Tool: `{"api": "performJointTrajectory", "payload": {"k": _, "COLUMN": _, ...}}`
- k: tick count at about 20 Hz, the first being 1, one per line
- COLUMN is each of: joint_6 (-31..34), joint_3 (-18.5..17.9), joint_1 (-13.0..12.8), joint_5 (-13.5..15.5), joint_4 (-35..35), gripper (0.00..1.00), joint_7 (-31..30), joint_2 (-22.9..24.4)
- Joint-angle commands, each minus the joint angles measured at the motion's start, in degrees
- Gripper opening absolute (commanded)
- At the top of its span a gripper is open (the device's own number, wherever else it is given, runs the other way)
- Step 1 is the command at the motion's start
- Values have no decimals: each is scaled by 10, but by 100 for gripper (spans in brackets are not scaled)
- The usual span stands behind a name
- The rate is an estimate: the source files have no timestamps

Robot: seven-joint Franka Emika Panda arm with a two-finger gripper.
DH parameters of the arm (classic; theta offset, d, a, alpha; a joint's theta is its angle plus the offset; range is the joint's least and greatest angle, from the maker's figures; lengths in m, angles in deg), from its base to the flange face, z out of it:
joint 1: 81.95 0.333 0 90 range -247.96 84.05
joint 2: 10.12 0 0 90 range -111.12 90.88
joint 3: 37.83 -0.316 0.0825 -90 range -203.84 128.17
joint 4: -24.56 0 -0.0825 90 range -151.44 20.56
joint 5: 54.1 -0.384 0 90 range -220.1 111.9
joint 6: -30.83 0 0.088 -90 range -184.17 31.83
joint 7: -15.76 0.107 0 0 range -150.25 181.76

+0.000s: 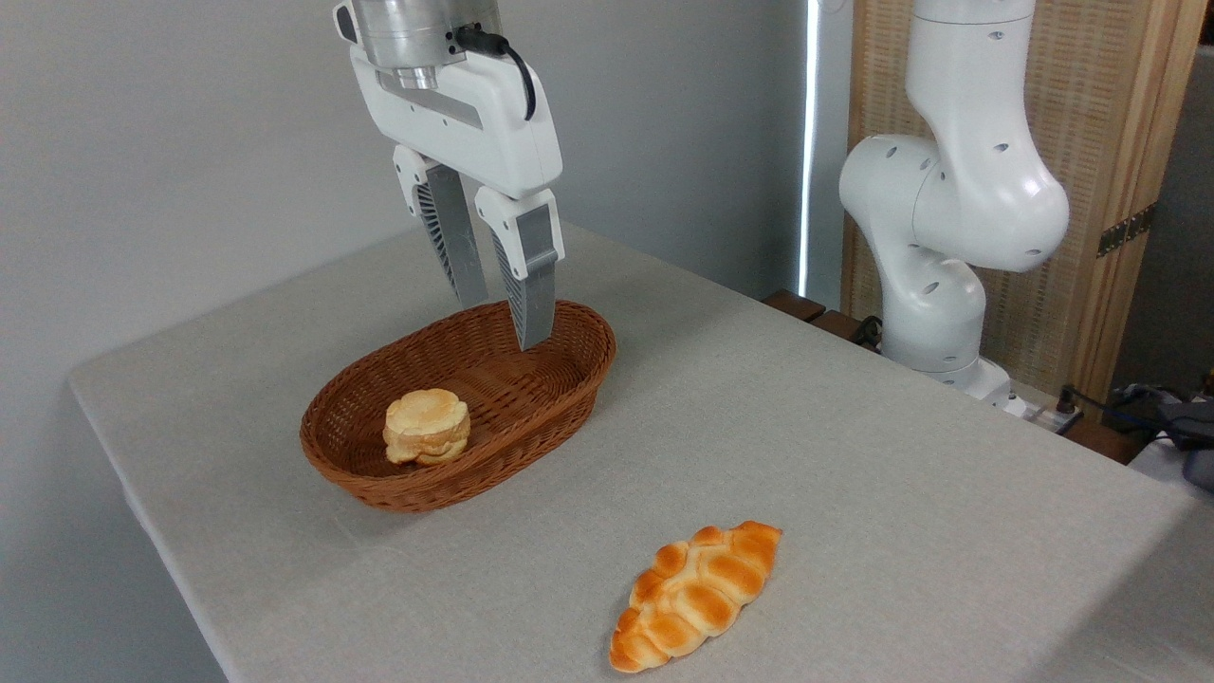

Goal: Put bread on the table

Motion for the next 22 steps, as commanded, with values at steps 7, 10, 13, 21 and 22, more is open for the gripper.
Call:
{"api": "performJointTrajectory", "payload": {"k": 7, "joint_6": 3, "joint_3": 2, "joint_1": 4, "joint_5": -6, "joint_4": 6, "gripper": 100, "joint_7": -12, "joint_2": -2}}
{"api": "performJointTrajectory", "payload": {"k": 10, "joint_6": 3, "joint_3": 3, "joint_1": 3, "joint_5": -6, "joint_4": 5, "gripper": 100, "joint_7": -12, "joint_2": -1}}
{"api": "performJointTrajectory", "payload": {"k": 13, "joint_6": -4, "joint_3": 3, "joint_1": 0, "joint_5": -5, "joint_4": 5, "gripper": 100, "joint_7": -11, "joint_2": -2}}
{"api": "performJointTrajectory", "payload": {"k": 21, "joint_6": -38, "joint_3": 11, "joint_1": -38, "joint_5": -2, "joint_4": -17, "gripper": 100, "joint_7": -13, "joint_2": -3}}
{"api": "performJointTrajectory", "payload": {"k": 22, "joint_6": -38, "joint_3": 11, "joint_1": -49, "joint_5": -1, "joint_4": -22, "gripper": 100, "joint_7": -13, "joint_2": -2}}
